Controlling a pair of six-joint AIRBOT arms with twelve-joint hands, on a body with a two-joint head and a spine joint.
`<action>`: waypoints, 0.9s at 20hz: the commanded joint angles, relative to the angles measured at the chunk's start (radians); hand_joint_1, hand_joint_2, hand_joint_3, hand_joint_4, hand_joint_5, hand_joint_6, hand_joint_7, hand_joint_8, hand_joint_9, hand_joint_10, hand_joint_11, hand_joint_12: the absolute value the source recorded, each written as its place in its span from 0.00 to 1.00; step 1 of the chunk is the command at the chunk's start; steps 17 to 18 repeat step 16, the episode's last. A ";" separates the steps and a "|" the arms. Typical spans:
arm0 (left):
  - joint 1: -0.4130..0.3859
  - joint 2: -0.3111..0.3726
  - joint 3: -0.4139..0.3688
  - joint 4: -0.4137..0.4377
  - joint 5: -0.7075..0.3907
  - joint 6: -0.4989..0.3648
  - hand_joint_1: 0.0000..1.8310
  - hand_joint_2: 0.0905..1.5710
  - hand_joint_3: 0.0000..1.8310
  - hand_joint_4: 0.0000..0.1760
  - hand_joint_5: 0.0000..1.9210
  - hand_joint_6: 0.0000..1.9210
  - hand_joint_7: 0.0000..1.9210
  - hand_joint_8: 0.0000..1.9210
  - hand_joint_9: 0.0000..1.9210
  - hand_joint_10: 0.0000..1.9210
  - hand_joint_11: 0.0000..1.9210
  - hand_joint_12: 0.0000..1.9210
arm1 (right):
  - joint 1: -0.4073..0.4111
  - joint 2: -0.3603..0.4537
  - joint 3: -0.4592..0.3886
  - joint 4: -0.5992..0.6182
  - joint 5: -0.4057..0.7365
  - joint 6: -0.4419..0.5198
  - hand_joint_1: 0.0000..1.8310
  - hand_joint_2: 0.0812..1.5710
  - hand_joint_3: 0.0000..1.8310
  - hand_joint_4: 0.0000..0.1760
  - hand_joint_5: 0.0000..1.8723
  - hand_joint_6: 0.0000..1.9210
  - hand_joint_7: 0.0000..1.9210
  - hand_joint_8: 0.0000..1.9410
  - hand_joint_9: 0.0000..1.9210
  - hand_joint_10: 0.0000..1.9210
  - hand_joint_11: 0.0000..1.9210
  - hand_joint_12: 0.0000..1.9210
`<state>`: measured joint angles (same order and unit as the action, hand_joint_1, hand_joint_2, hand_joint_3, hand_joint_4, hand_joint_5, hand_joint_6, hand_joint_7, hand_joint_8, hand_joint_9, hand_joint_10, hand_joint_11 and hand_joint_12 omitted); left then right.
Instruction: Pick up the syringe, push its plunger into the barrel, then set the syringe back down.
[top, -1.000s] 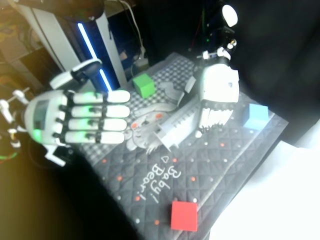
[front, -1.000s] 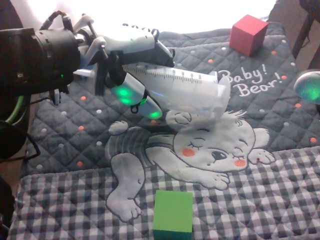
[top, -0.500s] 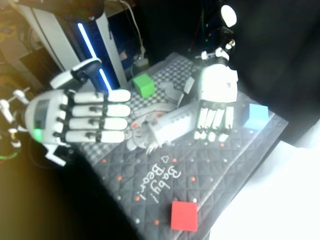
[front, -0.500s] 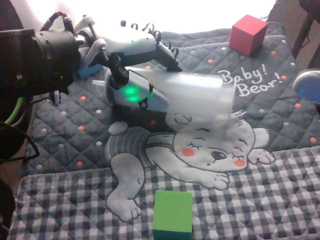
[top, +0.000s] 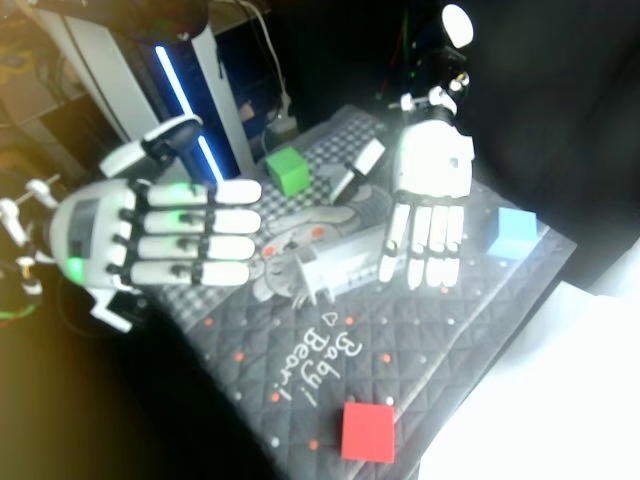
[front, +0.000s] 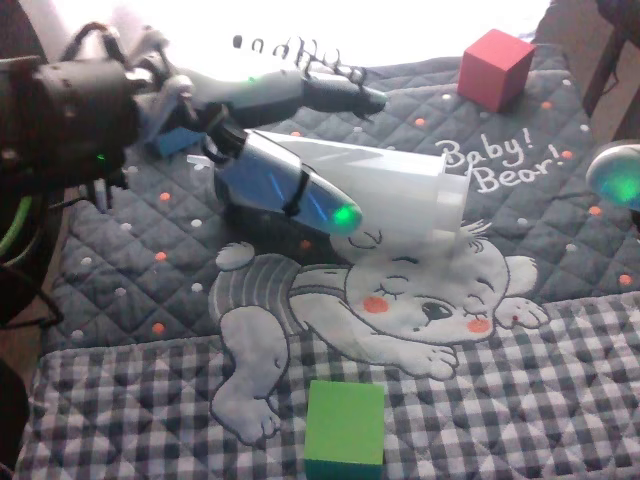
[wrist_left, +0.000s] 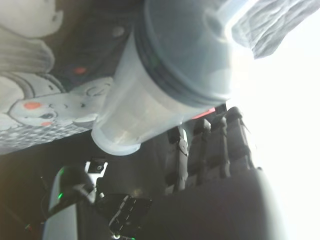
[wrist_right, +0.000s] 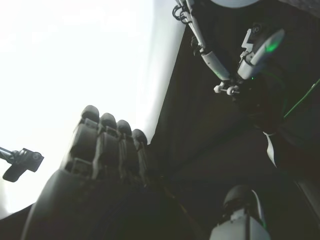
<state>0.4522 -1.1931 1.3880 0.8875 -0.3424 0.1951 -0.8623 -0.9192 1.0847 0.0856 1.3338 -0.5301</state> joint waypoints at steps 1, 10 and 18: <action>-0.004 0.017 -0.009 -0.066 -0.092 0.028 0.18 0.48 0.00 0.61 0.07 0.00 0.02 0.00 0.00 0.00 0.00 0.00 | 0.014 0.004 -0.001 0.016 0.125 0.002 0.00 0.49 0.00 0.00 0.00 0.00 0.00 0.00 0.00 0.00 0.00 0.00; 0.086 0.236 -0.215 -0.449 -0.450 0.321 0.26 0.50 0.00 0.52 0.01 0.00 0.00 0.00 0.00 0.00 0.00 0.00 | 0.014 0.010 -0.029 0.016 0.168 0.001 0.00 0.50 0.00 0.00 0.00 0.00 0.00 0.00 0.00 0.00 0.00 0.00; 0.236 0.339 -0.337 -0.697 -0.774 0.527 0.32 0.56 0.01 0.71 0.00 0.00 0.00 0.00 0.00 0.00 0.00 0.00 | 0.014 0.028 -0.057 0.009 0.194 -0.010 0.00 0.49 0.00 0.00 0.00 0.00 0.00 0.00 0.00 0.00 0.00 0.00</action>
